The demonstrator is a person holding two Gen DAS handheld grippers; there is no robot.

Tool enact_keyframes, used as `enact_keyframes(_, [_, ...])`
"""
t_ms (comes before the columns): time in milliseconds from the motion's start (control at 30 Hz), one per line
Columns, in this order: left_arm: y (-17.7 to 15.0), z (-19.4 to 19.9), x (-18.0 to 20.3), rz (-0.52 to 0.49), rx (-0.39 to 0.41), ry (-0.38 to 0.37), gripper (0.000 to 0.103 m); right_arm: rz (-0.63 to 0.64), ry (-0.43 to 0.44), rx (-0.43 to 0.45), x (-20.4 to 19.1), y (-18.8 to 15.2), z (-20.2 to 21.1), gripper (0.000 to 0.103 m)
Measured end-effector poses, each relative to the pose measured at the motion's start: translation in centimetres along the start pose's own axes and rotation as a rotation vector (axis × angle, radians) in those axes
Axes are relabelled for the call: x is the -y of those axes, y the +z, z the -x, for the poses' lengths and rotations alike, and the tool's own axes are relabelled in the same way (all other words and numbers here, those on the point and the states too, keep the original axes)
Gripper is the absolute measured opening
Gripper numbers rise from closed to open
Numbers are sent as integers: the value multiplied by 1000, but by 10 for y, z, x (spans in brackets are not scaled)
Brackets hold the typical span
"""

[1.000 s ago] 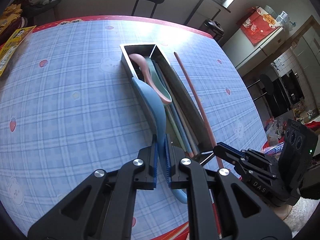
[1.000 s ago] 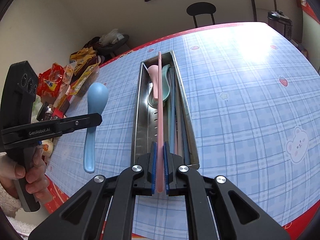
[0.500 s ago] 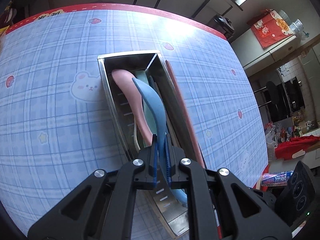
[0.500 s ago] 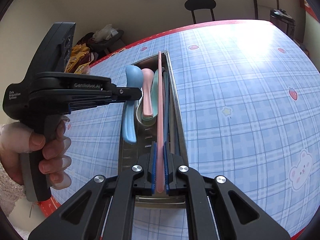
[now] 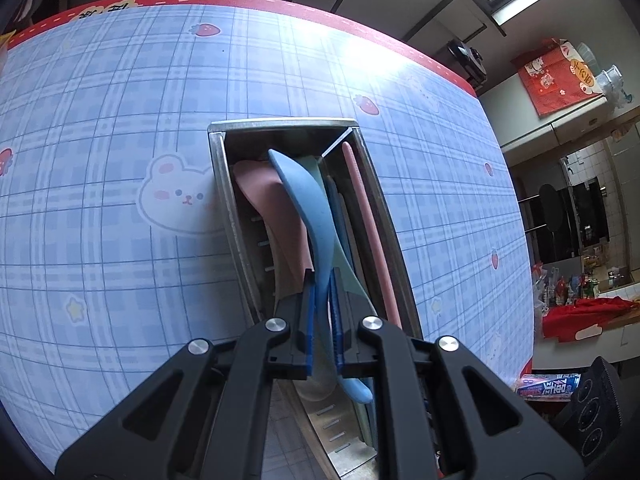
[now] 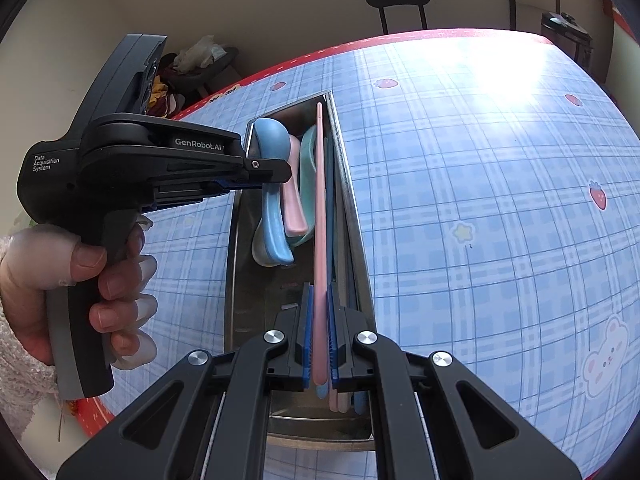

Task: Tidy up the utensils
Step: 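Lower the blue spoon and pink chopstick into the tray and open both tools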

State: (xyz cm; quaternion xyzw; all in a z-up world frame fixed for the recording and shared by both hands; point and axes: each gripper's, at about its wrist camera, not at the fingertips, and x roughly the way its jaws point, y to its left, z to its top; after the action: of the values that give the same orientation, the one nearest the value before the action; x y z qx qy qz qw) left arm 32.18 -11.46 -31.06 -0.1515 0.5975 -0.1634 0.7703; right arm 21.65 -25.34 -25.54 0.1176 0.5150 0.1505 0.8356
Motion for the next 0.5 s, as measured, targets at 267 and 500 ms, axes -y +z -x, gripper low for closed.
enact_keyframes(267, [2, 9, 4, -41, 8, 31, 28, 8, -5, -32, -1, 6, -17, 7])
enact_keyframes(500, [0, 58, 10, -87, 95, 42, 43, 25, -27, -15, -8, 14, -3, 15])
